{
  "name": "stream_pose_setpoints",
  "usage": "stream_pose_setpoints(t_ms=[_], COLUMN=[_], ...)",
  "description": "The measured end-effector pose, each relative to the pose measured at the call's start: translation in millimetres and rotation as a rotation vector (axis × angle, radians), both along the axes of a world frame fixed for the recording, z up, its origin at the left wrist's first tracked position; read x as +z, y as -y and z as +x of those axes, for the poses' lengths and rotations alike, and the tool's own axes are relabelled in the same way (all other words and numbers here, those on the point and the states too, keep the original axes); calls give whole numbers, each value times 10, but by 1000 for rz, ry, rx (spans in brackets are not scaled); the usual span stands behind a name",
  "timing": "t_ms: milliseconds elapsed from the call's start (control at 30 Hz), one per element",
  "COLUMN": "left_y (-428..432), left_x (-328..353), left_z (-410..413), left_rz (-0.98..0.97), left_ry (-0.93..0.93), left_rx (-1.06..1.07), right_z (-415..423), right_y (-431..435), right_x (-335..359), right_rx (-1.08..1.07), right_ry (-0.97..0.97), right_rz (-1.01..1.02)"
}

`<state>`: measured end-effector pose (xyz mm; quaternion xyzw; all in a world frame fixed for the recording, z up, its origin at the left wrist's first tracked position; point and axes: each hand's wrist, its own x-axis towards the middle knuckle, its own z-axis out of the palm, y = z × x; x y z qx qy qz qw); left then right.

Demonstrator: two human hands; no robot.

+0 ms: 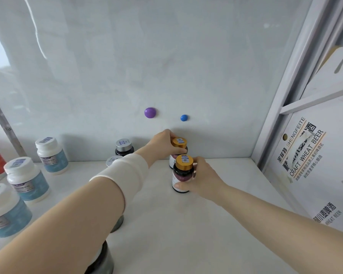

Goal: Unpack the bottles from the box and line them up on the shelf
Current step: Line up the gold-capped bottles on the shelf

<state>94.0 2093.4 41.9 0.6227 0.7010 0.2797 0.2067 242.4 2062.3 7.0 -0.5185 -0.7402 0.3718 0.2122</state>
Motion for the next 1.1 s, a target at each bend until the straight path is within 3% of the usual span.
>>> stream_pose_setpoints(t_ms=[167,267,500,567,800,1100], left_y=[270,604,2008,2453,3924,6018], left_x=[224,461,837,884,1002,837], left_z=[-67,-151,-327,-421,-1014,-2473], left_rz=[24,41,70,48,-81,-294], left_ry=[-101,-251,-969,-1100,-1224,-1259], left_rx=[12,10,106,134,307,610], right_z=[166,196,-5,-107,-986,-3023], right_y=[127,305,1127,1430,2480,4315], right_x=[265,520,937,987,1133,1037], right_rx=[49,91,193,234,402,737], right_ry=[179,293,622,647,577,469], right_rz=[106,204,647,754,868,1066])
